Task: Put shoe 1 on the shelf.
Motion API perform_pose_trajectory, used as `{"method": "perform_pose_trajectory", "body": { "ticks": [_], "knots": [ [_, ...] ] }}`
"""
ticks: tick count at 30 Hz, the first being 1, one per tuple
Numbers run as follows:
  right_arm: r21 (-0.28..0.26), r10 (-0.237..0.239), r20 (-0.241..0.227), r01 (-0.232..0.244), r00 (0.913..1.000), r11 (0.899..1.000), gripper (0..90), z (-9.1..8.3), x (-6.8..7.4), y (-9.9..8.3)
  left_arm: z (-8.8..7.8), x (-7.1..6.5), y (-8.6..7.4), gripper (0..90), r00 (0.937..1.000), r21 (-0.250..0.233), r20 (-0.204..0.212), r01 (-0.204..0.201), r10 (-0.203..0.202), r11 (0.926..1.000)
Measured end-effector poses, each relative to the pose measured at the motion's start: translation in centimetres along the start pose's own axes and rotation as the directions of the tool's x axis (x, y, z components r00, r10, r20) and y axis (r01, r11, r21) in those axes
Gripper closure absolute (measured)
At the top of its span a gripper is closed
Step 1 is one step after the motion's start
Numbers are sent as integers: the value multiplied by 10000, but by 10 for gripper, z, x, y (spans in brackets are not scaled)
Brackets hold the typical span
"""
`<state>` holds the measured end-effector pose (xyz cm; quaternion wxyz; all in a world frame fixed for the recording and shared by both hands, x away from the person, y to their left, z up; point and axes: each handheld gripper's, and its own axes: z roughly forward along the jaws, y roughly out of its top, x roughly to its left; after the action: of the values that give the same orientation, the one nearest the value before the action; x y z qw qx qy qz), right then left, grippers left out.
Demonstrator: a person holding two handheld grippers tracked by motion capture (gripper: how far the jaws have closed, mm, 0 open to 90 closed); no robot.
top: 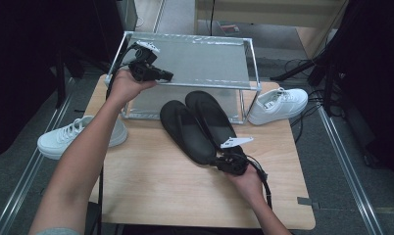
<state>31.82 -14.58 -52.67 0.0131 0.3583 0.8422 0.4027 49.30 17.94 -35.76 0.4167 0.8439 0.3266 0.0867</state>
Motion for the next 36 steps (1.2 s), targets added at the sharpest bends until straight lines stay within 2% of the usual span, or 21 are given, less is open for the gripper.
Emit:
{"method": "perform_pose_trajectory", "body": {
  "ticks": [9,17,21,24,26,36],
  "knots": [
    [116,-106,-50,106,9999,9999,883,0,-1,-3,0,-3,-1,893,9992,-38,-222,-346,345,9994],
    [-47,-184,36,184,9998,9998,883,6,2,-1,1,-3,-2,893,9994,-110,-244,-264,262,9996],
    [-145,-65,11,65,10000,9999,883,10,3,2,1,-3,-2,894,9993,-103,-218,-290,288,9995],
    [-262,-21,65,22,10000,9997,883,16,5,5,0,-2,-2,893,9999,-65,-160,-59,58,10000],
    [-317,-174,185,179,9997,9993,884,20,7,8,1,-2,-2,893,9998,-75,-170,-40,39,10000],
    [-396,-120,162,126,9998,9991,882,35,9,21,1,-2,-2,893,9998,-78,-172,-91,90,9999]
  ]
}}
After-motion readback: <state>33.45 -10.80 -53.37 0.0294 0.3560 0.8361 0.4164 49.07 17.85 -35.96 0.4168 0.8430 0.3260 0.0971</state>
